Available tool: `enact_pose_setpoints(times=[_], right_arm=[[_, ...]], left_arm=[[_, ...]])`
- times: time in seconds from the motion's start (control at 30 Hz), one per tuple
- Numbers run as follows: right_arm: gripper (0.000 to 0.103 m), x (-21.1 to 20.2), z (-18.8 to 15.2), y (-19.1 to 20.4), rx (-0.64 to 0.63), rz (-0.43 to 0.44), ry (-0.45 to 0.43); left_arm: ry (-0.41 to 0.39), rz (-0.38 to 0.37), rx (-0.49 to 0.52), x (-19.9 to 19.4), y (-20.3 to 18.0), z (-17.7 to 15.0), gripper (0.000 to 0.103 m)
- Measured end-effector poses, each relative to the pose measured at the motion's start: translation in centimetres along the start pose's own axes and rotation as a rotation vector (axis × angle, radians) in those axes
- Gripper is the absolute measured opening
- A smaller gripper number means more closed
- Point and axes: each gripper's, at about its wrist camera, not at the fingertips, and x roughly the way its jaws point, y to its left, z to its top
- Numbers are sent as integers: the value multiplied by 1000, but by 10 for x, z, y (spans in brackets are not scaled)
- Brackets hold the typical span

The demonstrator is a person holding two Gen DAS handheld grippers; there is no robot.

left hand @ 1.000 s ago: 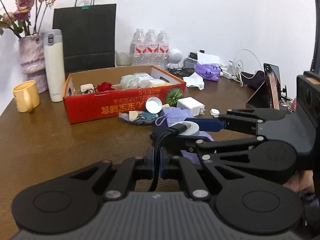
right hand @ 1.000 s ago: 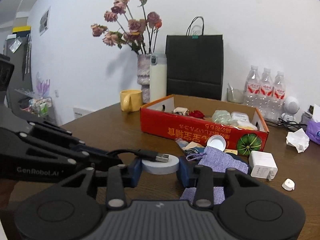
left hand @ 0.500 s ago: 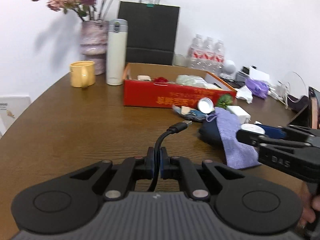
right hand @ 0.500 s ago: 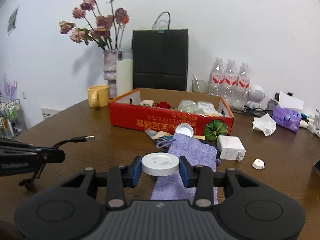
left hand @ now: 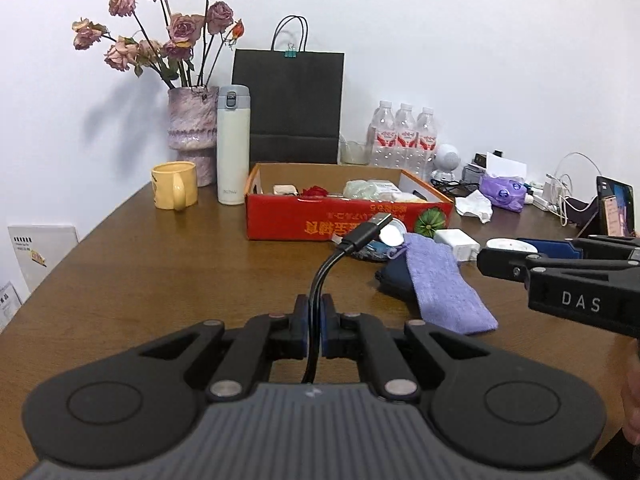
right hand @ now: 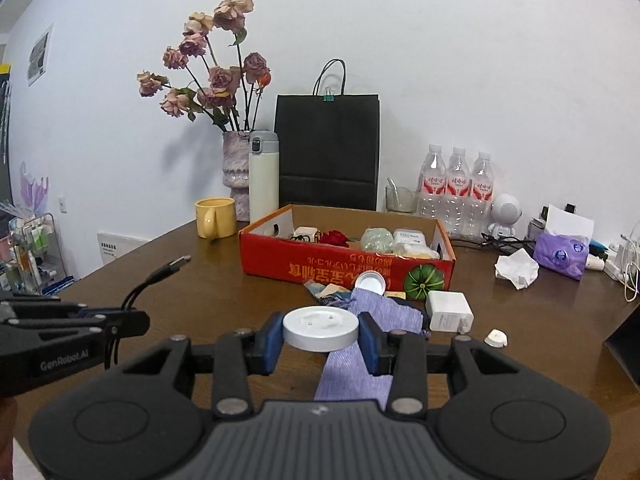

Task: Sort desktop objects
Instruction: 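Grasp the white round disc with the right tool while the left tool lifts the cable, then carry the cable with the left tool into the box while the right tool drops the white disc there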

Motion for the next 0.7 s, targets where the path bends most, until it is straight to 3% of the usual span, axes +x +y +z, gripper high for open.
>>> enact_pose_setpoints(times=[0.17,0.33,0.53,0.7], right_arm=[[38,6,13,-8,15,-9,-12],[38,33,44,-22,52,-9,-49],[38,87,96,-35,80,-17,-63],[38,134,149,-47,81,-6,-80]], left_arm=[[-15,9,8,11,-3,18,6],[-58,-3,14,41,-4,61,6],[-83,-9,-18,88,-1,120,6],[-77,-11,27,137,-1,172,6]])
